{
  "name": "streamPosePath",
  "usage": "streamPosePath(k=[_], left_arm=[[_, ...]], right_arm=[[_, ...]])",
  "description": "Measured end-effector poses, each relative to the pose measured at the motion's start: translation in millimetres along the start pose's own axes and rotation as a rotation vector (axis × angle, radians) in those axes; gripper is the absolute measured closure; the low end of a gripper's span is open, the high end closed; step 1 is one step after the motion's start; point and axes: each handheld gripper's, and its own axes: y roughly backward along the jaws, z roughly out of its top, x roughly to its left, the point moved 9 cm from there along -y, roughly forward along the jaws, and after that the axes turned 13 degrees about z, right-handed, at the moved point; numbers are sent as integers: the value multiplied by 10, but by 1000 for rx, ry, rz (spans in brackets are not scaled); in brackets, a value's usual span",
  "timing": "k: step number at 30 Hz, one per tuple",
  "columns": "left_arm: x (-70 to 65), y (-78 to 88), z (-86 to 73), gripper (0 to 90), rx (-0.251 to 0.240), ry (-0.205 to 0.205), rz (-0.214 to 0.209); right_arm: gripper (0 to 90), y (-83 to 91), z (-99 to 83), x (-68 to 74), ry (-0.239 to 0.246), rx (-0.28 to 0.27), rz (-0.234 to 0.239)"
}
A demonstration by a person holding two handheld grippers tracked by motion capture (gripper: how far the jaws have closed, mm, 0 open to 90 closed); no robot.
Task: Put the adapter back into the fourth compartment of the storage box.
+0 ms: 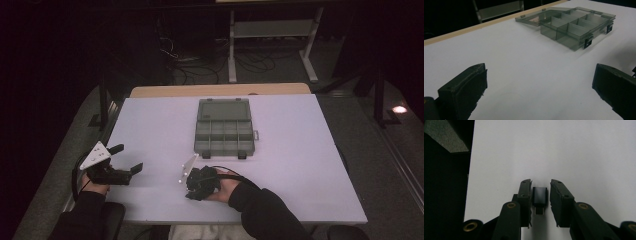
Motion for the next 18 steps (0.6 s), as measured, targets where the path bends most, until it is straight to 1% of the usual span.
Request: streamPosePath(k=[4,10,11,14,15,18], left_arm=[[1,0,0,0,0,0,0],[-1,0,0,0,0,1,-1],[0,1,0,0,0,3,0],[0,1,-1,0,1,3,0],[1,1,0,0,0,1,0],[1,1,0,0,0,2,1]], right_arm=[[746,-1,0,-15,3,1,-8],[750,3,0,-15,6,7,-18],[752,19,9,-21,2,-3,-21],[753,42,16,-30,2,-10,-22],[753,72,27,-35,-11,-23,-23],[753,107,33,-44,-17,-28,-30]])
